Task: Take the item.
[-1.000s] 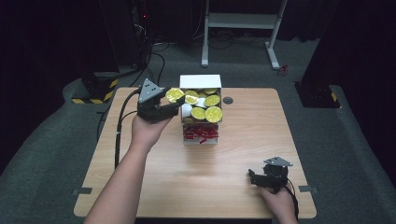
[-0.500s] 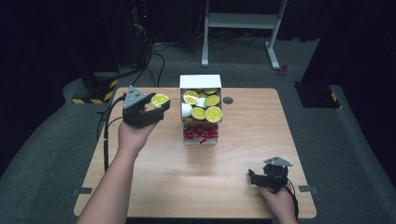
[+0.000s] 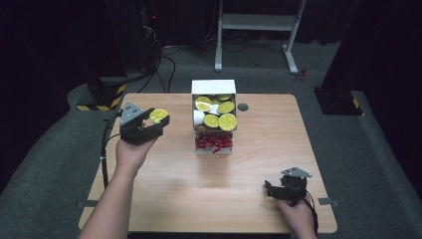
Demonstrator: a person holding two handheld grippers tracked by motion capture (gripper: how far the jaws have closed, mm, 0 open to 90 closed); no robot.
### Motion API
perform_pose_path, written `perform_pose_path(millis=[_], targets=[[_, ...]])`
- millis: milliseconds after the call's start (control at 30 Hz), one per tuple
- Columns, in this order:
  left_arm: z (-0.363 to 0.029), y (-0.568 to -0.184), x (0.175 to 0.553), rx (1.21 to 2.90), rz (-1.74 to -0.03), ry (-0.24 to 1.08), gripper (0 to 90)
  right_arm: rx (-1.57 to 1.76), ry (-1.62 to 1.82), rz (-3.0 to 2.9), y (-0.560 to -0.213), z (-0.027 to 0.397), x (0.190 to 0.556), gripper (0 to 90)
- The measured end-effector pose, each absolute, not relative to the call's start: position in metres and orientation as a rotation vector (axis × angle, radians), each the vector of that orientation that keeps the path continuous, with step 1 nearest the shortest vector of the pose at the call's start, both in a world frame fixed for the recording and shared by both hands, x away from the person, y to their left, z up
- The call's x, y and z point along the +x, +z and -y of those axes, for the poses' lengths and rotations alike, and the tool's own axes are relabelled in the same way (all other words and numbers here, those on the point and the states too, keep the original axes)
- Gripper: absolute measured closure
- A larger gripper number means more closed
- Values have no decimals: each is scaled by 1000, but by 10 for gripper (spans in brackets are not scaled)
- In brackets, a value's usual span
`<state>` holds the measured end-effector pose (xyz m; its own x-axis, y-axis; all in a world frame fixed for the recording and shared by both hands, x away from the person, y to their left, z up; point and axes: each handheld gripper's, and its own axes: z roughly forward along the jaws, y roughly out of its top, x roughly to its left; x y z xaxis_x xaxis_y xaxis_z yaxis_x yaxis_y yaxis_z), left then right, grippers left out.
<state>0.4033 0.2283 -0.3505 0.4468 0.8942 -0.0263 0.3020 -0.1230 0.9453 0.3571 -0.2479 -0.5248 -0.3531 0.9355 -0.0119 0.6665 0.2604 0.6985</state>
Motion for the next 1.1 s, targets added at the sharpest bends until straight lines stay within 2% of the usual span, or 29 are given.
perform_pose_path(millis=[500,1100], targets=[[-244,-376,401,1657,-1102,700,385,1452,850,-2112,-525,248,357,75],[-249,-427,404,1667,-1193,627,385,1453,849,-2111,-525,248,357,75]])
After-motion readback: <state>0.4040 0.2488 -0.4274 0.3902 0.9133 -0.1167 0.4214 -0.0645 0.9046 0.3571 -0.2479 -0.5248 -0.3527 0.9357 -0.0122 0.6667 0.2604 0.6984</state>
